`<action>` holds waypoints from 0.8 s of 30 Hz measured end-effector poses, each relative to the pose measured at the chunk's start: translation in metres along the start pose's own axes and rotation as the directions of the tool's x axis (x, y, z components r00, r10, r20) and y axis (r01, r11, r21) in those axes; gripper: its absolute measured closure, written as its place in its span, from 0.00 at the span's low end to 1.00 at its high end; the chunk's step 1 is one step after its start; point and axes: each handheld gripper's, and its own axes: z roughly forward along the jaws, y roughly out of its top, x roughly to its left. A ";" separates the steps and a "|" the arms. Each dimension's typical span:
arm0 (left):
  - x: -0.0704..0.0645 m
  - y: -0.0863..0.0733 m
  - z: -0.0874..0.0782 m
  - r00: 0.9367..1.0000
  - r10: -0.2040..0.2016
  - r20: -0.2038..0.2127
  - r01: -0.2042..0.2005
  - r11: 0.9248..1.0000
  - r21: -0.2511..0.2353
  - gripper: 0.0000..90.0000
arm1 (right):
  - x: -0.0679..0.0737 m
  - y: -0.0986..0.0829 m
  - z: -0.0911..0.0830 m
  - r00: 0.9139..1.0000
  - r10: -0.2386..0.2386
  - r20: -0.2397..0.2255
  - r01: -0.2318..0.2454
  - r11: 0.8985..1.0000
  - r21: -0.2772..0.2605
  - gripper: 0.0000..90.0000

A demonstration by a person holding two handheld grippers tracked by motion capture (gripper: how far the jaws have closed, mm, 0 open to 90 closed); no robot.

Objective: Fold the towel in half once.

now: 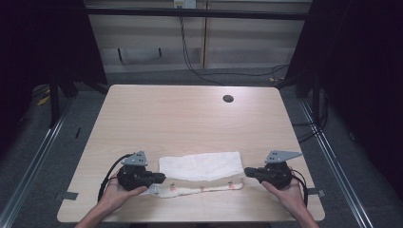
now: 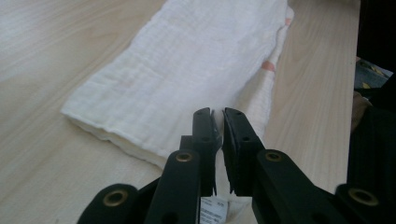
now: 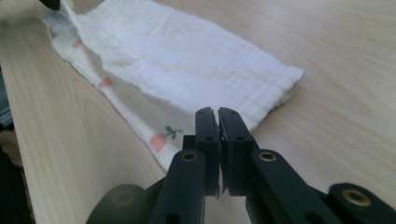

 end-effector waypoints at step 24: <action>0.016 0.006 0.023 0.999 -0.033 -0.010 0.033 0.998 0.048 0.73 | 0.007 -0.002 0.014 0.999 -0.027 -0.022 0.028 0.998 0.051 0.81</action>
